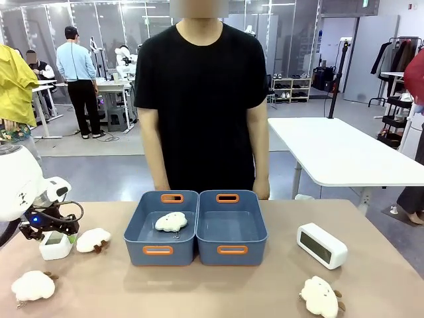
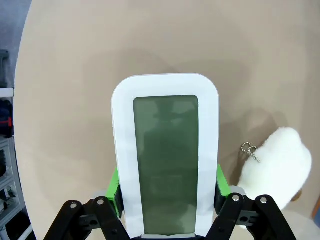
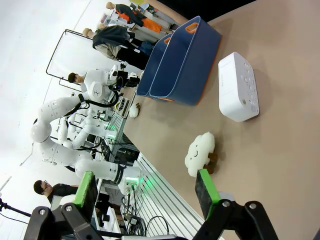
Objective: Sort the digital clocks into the basket.
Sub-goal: Pick up the Digital clock from the table and place it into the empty Plastic storage basket.
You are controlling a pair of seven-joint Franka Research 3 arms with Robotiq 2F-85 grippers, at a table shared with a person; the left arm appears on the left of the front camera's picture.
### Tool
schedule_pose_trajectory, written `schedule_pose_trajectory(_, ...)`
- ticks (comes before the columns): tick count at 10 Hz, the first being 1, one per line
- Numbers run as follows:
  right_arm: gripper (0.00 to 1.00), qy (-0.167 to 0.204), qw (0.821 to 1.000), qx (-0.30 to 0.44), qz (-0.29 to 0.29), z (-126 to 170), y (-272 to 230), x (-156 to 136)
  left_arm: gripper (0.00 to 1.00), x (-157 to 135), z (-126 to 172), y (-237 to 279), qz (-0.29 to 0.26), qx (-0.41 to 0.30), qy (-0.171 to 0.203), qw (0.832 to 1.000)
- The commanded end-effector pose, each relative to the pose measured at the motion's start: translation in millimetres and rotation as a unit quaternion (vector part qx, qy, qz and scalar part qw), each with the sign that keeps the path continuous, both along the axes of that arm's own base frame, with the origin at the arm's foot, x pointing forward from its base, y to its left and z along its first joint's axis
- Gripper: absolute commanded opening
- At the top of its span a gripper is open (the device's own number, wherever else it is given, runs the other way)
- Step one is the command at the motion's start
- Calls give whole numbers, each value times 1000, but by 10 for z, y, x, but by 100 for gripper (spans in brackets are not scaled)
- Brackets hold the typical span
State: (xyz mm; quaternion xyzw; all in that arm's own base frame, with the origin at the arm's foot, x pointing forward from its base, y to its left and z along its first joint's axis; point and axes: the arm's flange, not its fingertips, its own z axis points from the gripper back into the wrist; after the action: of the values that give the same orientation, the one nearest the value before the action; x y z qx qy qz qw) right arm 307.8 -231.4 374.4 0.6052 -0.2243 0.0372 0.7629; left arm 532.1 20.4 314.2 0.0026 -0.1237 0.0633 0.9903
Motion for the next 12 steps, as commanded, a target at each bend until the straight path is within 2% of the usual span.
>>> schedule_pose_trajectory(1,100,-5,1000,4,0,9,1,-8,19,-20,14,-41,-3,6,-9,1000)
schedule_pose_trajectory(2,100,-5,1000,4,0,9,1,-8,19,-77,203,-16,-17,-26,2,1000)
schedule_pose_trajectory(3,100,-5,1000,4,0,9,1,-8,19,-190,573,98,-52,-44,27,997)
schedule_pose_trajectory(4,100,-5,1000,4,0,9,1,-8,19,-319,903,280,-79,-68,21,994)
schedule_pose_trajectory(5,100,-5,1000,4,0,9,1,-8,19,-382,1110,444,-93,-99,8,991)
schedule_pose_trajectory(8,100,-5,1000,4,0,9,1,-8,19,-700,1376,660,-141,-170,-20,975)
schedule_pose_trajectory(11,100,-5,1000,4,0,9,1,-8,19,-977,1622,715,-177,-196,-55,963)
schedule_pose_trajectory(12,100,-5,1000,4,0,9,1,-8,19,-810,1534,708,-150,-167,-37,974)
